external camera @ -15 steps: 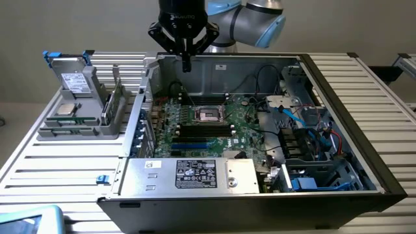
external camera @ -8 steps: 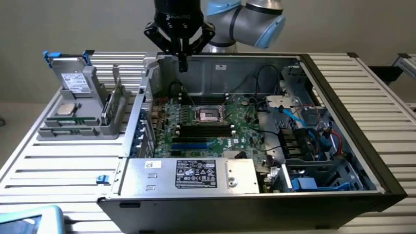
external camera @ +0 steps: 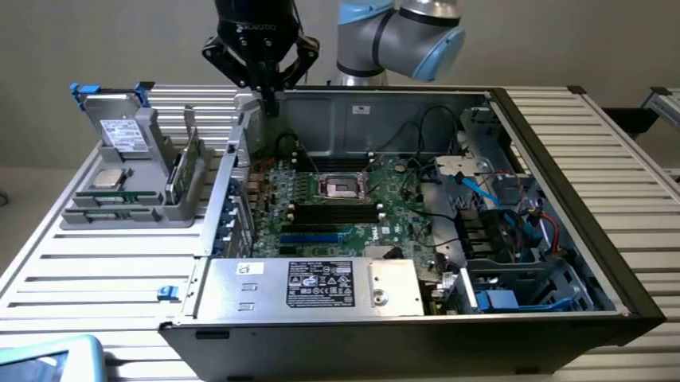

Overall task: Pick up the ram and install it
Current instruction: 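Reach for the ram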

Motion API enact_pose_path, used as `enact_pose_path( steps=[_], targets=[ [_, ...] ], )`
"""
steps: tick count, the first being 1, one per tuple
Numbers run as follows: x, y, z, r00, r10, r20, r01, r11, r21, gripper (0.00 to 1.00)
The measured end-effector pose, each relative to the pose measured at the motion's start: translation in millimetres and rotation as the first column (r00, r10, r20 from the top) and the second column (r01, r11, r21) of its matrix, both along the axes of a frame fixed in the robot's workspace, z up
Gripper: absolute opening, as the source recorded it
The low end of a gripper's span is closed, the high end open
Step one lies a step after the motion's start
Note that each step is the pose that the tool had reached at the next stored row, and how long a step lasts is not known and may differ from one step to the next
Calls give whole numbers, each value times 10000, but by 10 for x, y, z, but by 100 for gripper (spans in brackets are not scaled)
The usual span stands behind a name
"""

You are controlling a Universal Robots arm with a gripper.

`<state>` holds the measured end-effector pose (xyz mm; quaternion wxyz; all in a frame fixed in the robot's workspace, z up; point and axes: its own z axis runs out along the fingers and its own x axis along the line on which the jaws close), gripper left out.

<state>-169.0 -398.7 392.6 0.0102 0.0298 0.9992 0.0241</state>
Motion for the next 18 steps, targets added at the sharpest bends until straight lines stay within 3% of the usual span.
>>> enact_pose_path(
  steps=[18],
  targets=[
    [-817,21,-5,10000,0,0,0,10000,1,11]
  ],
)
